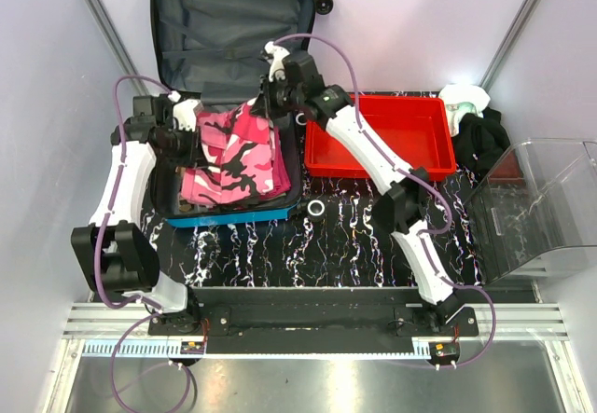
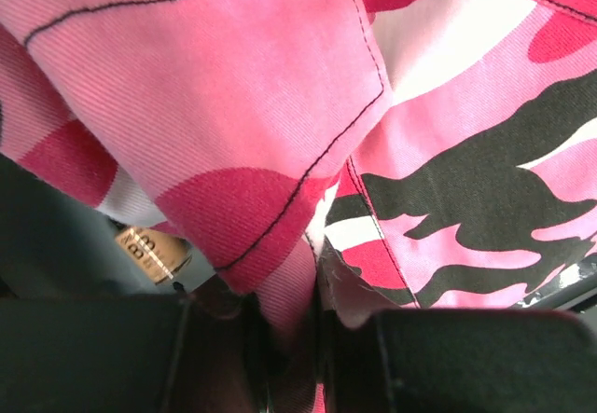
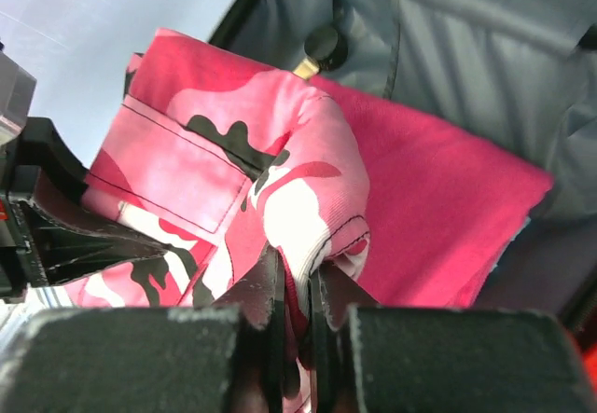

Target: Open, take out, and arrange the luggage

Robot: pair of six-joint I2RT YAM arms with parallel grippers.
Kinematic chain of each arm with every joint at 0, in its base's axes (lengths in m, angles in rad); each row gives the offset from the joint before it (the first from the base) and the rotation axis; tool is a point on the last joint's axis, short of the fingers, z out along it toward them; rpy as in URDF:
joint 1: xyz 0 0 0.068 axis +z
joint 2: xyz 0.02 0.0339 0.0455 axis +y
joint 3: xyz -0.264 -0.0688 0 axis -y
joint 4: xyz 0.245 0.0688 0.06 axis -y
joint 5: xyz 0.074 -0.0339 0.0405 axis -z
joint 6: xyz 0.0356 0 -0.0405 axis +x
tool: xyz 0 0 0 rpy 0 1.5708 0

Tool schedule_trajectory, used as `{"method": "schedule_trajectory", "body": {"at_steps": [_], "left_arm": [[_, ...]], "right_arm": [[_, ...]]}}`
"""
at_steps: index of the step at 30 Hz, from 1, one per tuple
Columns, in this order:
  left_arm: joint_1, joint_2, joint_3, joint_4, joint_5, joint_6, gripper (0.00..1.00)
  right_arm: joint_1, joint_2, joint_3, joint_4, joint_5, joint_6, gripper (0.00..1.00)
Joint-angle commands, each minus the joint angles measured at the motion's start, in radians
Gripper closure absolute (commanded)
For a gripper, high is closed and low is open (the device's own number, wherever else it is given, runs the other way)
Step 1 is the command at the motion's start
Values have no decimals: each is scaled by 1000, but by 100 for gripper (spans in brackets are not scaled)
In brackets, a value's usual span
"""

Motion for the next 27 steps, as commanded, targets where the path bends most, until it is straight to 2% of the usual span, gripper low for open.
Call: {"method": "schedule_trajectory", "body": {"at_steps": [1, 5, 9, 11, 20, 27], "left_arm": [[-41, -41, 87, -27, 84, 16, 100], [-87, -10, 149, -26, 87, 3, 100], [-91, 21, 163, -4, 43, -35, 100], [-94, 32, 189, -3, 69, -33, 100], [-254, 128, 429, 3, 94, -98, 100], [-383, 255, 553, 112, 100, -197, 100]], "right_arm": [[-46, -128, 22, 53, 13, -25, 100], [-68, -154, -32, 56, 18, -42, 100], [-72, -144, -56, 59, -13, -36, 100], [-92, -153, -55, 57, -11, -31, 100], [-175, -242, -98, 59, 6, -39, 100], [-285, -352, -217, 59, 59, -84, 100]]}}
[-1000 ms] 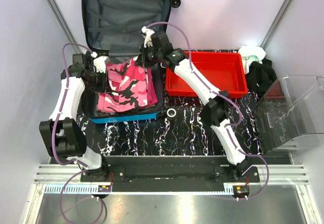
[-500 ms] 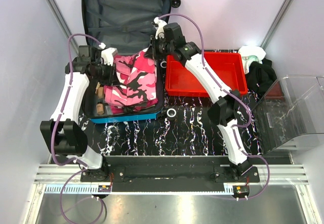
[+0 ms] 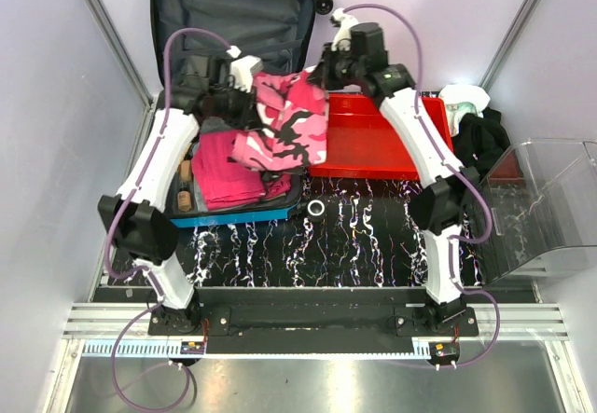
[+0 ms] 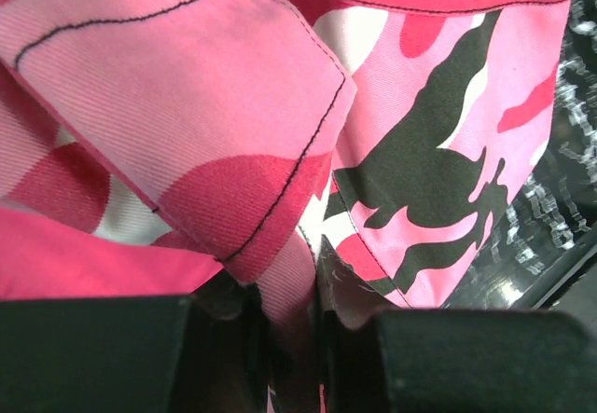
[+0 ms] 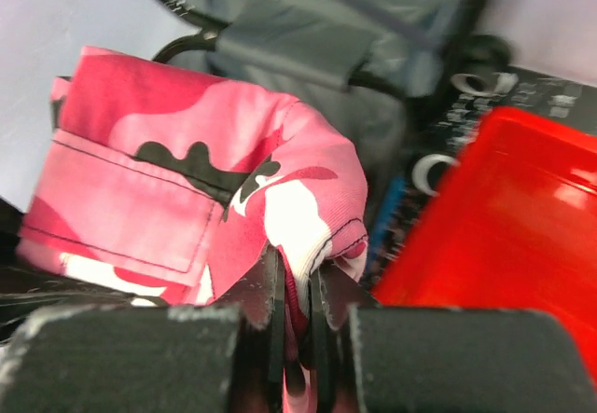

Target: Open, take out, and arrange the luggage

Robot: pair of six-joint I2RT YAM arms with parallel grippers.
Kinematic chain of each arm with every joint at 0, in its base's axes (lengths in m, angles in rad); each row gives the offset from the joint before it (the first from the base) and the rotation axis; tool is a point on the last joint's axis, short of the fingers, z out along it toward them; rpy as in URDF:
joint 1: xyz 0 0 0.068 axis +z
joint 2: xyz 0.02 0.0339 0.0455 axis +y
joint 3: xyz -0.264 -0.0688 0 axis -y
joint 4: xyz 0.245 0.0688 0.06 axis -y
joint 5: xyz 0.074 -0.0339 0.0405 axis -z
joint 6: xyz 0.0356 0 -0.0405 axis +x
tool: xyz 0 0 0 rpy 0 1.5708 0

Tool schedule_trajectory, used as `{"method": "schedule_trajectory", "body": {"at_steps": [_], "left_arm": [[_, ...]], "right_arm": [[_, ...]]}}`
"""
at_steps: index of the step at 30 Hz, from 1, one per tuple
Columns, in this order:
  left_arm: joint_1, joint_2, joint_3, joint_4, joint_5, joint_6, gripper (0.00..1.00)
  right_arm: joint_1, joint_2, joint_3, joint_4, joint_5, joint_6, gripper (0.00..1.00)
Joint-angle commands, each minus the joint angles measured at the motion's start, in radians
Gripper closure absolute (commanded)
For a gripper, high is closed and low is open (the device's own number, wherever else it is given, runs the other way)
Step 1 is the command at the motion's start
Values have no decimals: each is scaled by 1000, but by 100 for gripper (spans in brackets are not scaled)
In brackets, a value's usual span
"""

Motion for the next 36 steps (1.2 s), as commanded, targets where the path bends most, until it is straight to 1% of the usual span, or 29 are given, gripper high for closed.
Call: {"method": "schedule_trajectory", "body": {"at_steps": [1, 3, 4, 5, 6, 9, 12, 14, 17, 19, 20, 23, 28, 32, 34, 36], "left_arm": [[-83, 90, 116, 145, 71, -89, 100], [-134, 136, 189, 188, 65, -118, 100], [-151, 165, 220, 200, 63, -118, 100], [-180, 216, 251, 228, 68, -164, 100], [-194, 245, 319, 243, 68, -178, 100], [-243, 327, 416, 311, 60, -217, 100], [-277, 393, 456, 386, 29, -267, 100], [-290, 445, 463, 436, 29, -310, 100], [-306, 503, 464, 499, 14, -345, 100], [-312, 528, 461, 521, -14, -336, 100], [-312, 548, 460, 538, -61, -333, 100], [-310, 594, 455, 555, -121, -307, 100], [-306, 611, 378, 570, -130, -290, 100], [-301, 634, 398, 596, -159, -260, 100], [-303, 646, 391, 589, -179, -255, 100], [-303, 649, 339, 584, -163, -275, 100]], "right_arm": [[-88, -154, -48, 63, 55, -61, 100], [-123, -166, -62, 65, 57, -71, 100], [-160, -177, -62, 62, 60, -83, 100], [-176, -180, -62, 59, 65, -92, 100], [-192, -182, -59, 53, 81, -101, 100], [-255, -194, -62, 34, 92, -129, 100], [-304, -188, -81, 33, 95, -173, 100], [-337, -171, -73, 36, 95, -207, 100], [-380, -126, -58, 46, 68, -215, 100], [-395, -97, -53, 68, 46, -206, 100], [-403, -85, -54, 78, 39, -206, 100], [-420, -25, -57, 95, 11, -204, 100], [-423, 51, -114, 129, -18, -201, 100], [-423, 105, -75, 148, -40, -172, 100], [-424, 128, -88, 151, -46, -167, 100], [-423, 134, -122, 148, -49, -173, 100]]}}
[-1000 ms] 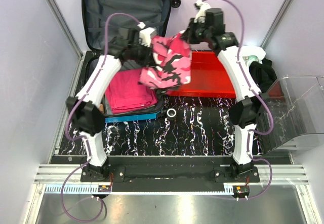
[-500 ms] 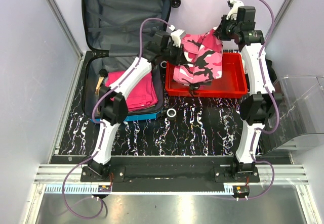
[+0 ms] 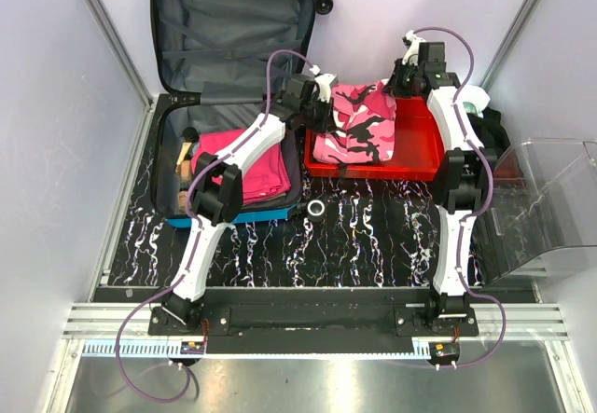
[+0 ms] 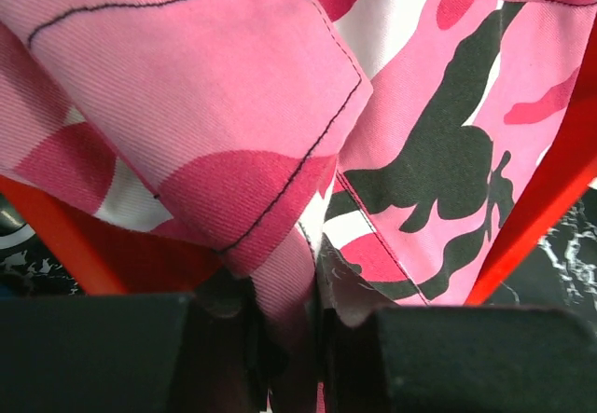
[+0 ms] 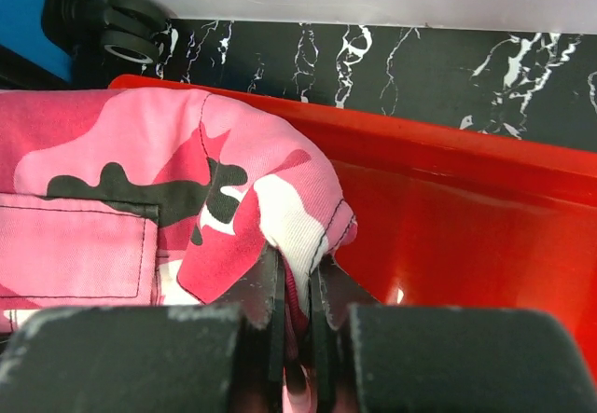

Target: Open, take out, and arrange the luggage

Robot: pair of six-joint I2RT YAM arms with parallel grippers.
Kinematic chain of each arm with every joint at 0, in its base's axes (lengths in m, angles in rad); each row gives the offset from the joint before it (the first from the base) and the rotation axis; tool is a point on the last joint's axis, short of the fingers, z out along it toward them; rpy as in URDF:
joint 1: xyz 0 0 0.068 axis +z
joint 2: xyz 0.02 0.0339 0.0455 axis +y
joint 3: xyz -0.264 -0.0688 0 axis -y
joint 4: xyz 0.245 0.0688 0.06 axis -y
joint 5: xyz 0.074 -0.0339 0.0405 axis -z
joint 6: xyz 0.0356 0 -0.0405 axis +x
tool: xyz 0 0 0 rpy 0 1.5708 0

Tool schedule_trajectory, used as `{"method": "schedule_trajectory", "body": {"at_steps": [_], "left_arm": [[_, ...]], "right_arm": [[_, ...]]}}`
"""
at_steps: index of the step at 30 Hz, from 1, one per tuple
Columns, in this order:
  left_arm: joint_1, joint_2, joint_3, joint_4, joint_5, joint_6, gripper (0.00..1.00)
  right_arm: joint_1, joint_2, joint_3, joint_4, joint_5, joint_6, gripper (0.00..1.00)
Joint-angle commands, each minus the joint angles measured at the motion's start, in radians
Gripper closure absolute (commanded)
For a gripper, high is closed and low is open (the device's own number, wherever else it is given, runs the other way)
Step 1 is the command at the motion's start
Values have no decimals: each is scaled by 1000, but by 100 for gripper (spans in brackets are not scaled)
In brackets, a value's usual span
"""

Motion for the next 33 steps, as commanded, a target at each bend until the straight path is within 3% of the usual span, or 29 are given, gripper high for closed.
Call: {"method": "schedule_trajectory", "body": {"at_steps": [1, 9, 14, 15, 16, 17, 18, 20, 23, 27, 30, 33], "left_arm": [[4, -22, -48, 104, 10, 1, 100], [7, 7, -98, 101, -57, -25, 100], [5, 14, -84, 89, -62, -10, 83], [5, 11, -87, 83, -54, -8, 80], [4, 11, -90, 78, -54, -8, 67], [5, 8, -92, 72, -57, -8, 61], [4, 6, -89, 56, -66, -3, 56], [5, -5, -64, 33, -83, 19, 43], [5, -32, 3, -33, -155, 67, 39], [4, -71, 74, -70, -269, 124, 42], [-19, -69, 111, -66, -287, 156, 47], [-41, -51, 105, -29, -289, 162, 56]], "right_arm": [[-8, -21, -38, 98, -27, -4, 100], [-10, 19, -66, 102, 62, -27, 100], [-21, 60, -3, 68, 155, -30, 99], [-22, 62, 3, 67, 166, -30, 91], [-22, 63, 7, 65, 168, -36, 81], [-22, 67, 9, 65, 160, -53, 56], [-22, 65, 9, 65, 148, -63, 43], [-24, 62, 12, 49, 149, -68, 33], [-24, 39, 35, 9, 207, -71, 30], [-24, -15, 58, -45, 313, -53, 30], [-10, -59, 20, -74, 323, -14, 35], [11, -90, -64, -65, 234, 7, 48]]}}
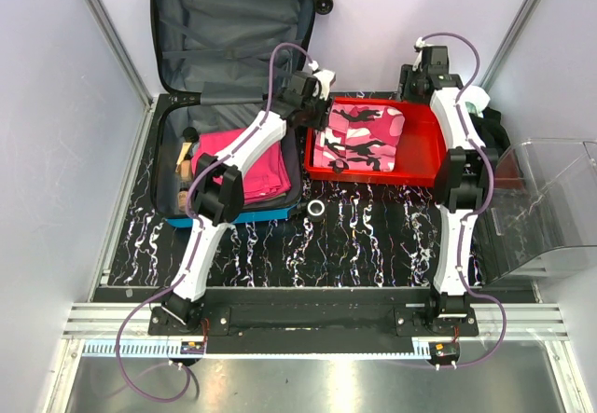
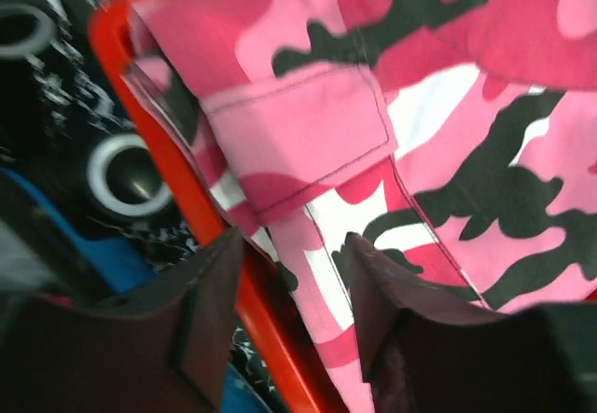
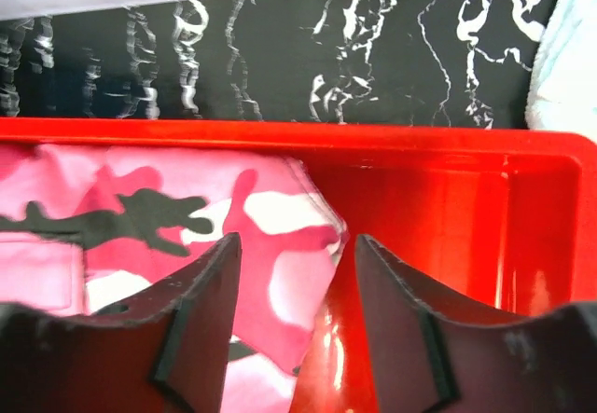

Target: Open, take out, and arrange the luggage

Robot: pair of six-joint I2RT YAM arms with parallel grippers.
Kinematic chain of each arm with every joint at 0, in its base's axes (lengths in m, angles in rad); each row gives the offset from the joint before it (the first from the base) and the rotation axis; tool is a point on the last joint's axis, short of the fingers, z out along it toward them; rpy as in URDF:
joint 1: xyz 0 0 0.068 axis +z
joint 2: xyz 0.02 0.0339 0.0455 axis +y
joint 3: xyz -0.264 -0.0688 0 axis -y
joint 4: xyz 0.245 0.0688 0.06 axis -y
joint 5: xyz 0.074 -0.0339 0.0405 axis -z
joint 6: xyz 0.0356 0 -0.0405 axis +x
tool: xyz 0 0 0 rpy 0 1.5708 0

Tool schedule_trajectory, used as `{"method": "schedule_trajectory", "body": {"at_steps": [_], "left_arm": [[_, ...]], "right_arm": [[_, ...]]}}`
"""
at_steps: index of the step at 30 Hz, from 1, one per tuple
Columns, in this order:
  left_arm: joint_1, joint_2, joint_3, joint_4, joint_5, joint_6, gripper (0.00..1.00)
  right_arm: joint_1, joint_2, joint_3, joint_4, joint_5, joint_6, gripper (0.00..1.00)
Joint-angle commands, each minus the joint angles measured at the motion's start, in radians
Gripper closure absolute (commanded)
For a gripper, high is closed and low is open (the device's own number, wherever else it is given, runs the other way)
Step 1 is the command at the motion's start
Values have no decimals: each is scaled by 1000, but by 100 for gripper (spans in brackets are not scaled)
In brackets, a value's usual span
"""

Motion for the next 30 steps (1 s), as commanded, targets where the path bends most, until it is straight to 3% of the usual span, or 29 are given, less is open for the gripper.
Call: {"method": "schedule_trajectory", "body": {"at_steps": [1, 4, 8, 11, 17, 26, 30], "left_arm": [[-36, -61, 39, 67, -49, 51, 58], [-41, -29, -1, 151, -39, 46, 62], [-47, 40, -12, 222, -180, 51, 64], [-46, 62, -32, 246, -281, 51, 68], [-41, 65, -69, 219, -254, 63, 69], [-29, -35, 28, 92, -149, 37, 65], [-4, -140, 30, -7, -190, 78, 62]], "right_arm": [[50, -128, -88, 13, -56, 41, 56], [70, -128, -195, 68, -122, 86, 67], [65, -81, -249, 106, -135, 147, 71], [54, -6, -185, 91, -112, 159, 71], [22, 142, 48, -59, -43, 182, 74], [33, 93, 140, -122, -32, 180, 57], [68, 7, 136, -113, -46, 194, 50]]}}
